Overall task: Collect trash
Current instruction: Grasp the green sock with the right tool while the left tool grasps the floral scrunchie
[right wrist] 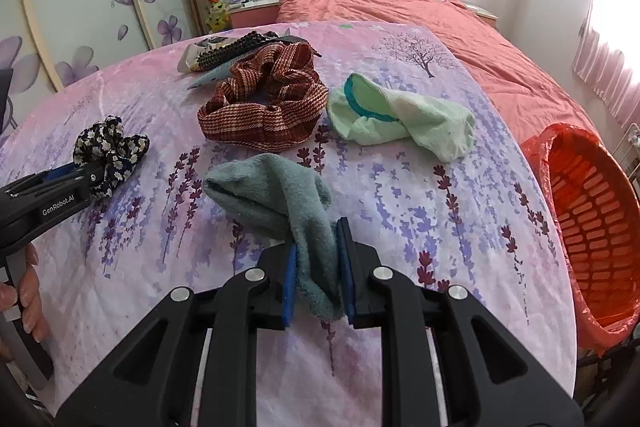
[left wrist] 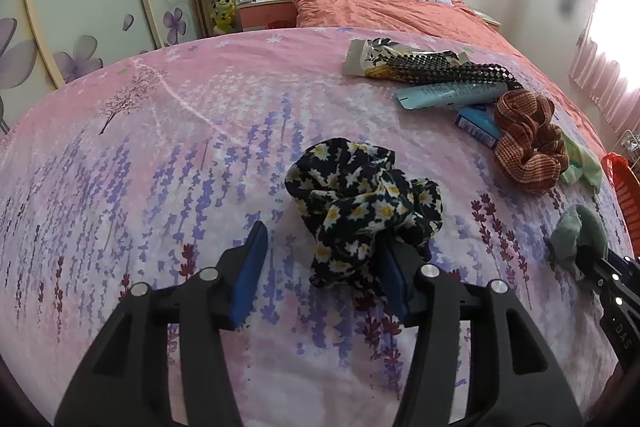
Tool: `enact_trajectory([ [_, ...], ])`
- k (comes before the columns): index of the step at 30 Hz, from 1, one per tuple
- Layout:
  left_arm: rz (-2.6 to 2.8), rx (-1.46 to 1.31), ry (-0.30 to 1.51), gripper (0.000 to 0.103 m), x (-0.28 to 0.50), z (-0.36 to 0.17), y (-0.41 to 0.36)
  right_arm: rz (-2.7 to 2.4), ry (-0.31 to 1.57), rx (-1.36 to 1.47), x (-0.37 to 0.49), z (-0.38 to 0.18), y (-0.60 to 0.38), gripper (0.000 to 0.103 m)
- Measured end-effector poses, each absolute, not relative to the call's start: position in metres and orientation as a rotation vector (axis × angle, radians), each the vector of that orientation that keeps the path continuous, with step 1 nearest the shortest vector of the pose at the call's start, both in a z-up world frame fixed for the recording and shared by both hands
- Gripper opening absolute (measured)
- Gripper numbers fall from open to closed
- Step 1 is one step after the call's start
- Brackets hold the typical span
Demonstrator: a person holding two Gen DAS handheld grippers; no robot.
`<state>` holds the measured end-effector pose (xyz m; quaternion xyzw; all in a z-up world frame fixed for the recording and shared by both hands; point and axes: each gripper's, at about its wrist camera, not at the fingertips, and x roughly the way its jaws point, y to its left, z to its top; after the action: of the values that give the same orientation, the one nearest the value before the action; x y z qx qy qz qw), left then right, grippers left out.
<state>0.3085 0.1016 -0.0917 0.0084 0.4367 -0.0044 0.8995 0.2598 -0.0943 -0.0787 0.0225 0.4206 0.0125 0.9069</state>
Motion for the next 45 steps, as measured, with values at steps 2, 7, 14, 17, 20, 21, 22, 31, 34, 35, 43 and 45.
enact_trajectory([
  [2,-0.007,0.019,0.905,0.055,0.3089,-0.0919,0.1017,0.028,0.868,0.051,0.2597,-0.0788,-0.0947,0.019],
  [7,-0.009,0.01,0.908,0.055,0.3096,-0.0927,0.1028,0.043,0.869,0.079,0.2599,-0.0797,-0.0976,0.019],
  [14,-0.014,0.001,0.908,0.055,0.3086,-0.0934,0.1055,0.033,0.869,0.061,0.259,-0.0798,-0.096,0.02],
  [17,-0.012,0.002,0.908,0.056,0.3089,-0.0937,0.1069,0.029,0.869,0.052,0.2592,-0.0798,-0.0951,0.02],
  [20,-0.007,0.007,0.908,0.057,0.3088,-0.0937,0.1059,0.022,0.869,0.038,0.2595,-0.0794,-0.0921,0.02],
  [21,-0.005,0.007,0.909,0.057,0.309,-0.0939,0.1067,0.021,0.869,0.038,0.2596,-0.0795,-0.0918,0.02],
  [22,-0.002,0.008,0.909,0.058,0.309,-0.094,0.1061,0.022,0.869,0.04,0.2597,-0.0795,-0.0919,0.021],
  [31,0.002,0.002,0.911,0.06,0.3084,-0.0938,0.1049,0.021,0.869,0.048,0.2602,-0.0804,-0.0941,0.022],
  [34,0.002,0.002,0.911,0.06,0.3084,-0.0937,0.1047,0.026,0.869,0.057,0.2603,-0.0806,-0.0956,0.023],
  [35,0.002,0.002,0.911,0.06,0.3084,-0.0937,0.1049,0.026,0.869,0.058,0.2601,-0.0808,-0.0964,0.023],
  [43,0.001,0.0,0.911,0.06,0.3083,-0.0937,0.1045,0.025,0.869,0.054,0.2601,-0.0808,-0.0968,0.023],
  [45,0.0,0.0,0.911,0.06,0.3083,-0.0936,0.1052,0.025,0.869,0.055,0.26,-0.0808,-0.0967,0.023],
])
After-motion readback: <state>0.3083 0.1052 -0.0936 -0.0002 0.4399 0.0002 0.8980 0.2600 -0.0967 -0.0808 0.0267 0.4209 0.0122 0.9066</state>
